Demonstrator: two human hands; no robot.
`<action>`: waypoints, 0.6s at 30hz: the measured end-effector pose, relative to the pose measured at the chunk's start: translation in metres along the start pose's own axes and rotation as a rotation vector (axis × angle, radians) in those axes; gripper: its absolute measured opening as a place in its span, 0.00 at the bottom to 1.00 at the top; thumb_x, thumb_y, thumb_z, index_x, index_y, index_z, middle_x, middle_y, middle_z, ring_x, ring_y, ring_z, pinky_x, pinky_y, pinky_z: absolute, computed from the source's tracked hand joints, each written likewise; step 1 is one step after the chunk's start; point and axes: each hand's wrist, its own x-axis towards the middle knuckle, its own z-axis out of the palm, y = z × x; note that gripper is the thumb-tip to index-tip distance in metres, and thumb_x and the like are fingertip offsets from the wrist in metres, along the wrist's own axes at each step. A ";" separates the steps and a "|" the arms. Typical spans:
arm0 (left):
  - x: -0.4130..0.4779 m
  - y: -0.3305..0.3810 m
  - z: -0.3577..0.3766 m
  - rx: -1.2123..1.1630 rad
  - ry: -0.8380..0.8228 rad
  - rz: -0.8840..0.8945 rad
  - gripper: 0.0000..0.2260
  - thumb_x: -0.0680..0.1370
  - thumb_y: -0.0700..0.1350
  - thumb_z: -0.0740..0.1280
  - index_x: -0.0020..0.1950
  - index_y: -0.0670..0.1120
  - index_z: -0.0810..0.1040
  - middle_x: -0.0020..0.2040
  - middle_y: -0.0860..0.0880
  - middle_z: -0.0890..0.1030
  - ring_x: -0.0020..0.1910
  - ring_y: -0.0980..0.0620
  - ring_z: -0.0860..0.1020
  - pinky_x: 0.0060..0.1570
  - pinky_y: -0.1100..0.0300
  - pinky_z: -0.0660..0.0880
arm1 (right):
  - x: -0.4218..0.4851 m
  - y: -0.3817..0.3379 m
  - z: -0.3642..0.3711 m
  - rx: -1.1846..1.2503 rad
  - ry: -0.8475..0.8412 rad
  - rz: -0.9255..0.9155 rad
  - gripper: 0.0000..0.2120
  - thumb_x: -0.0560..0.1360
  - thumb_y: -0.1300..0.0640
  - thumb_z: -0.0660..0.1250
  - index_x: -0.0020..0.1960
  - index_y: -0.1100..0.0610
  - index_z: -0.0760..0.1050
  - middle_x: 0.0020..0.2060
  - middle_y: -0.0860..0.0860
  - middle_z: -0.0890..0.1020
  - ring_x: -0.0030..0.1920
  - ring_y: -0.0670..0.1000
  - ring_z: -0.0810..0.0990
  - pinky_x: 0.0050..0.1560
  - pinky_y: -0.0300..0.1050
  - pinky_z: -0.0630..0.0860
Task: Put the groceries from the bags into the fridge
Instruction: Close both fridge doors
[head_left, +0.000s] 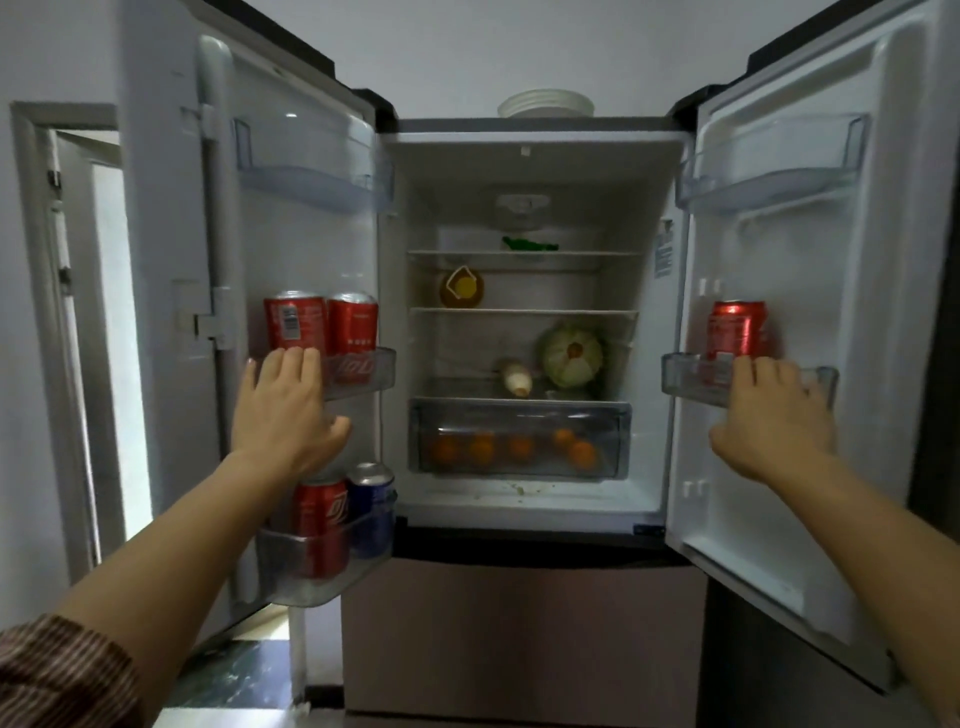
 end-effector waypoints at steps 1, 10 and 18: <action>-0.001 0.003 0.002 0.004 0.013 0.014 0.32 0.69 0.54 0.70 0.67 0.40 0.66 0.63 0.40 0.72 0.64 0.40 0.68 0.71 0.42 0.59 | 0.000 -0.004 0.002 -0.029 0.002 -0.012 0.30 0.71 0.53 0.67 0.69 0.61 0.62 0.64 0.59 0.70 0.65 0.59 0.66 0.66 0.57 0.65; -0.001 0.074 0.017 -0.147 -0.001 0.068 0.42 0.72 0.54 0.67 0.77 0.40 0.50 0.74 0.40 0.58 0.74 0.39 0.55 0.73 0.44 0.48 | 0.001 -0.054 0.004 -0.149 -0.021 -0.081 0.41 0.74 0.46 0.63 0.76 0.65 0.49 0.73 0.61 0.60 0.73 0.62 0.58 0.69 0.67 0.58; 0.005 0.115 0.007 -0.240 -0.147 0.270 0.39 0.75 0.56 0.64 0.79 0.47 0.46 0.78 0.42 0.40 0.76 0.45 0.36 0.70 0.48 0.32 | -0.002 -0.067 -0.005 0.021 -0.133 -0.298 0.41 0.75 0.40 0.61 0.78 0.60 0.49 0.78 0.59 0.49 0.77 0.61 0.46 0.74 0.64 0.51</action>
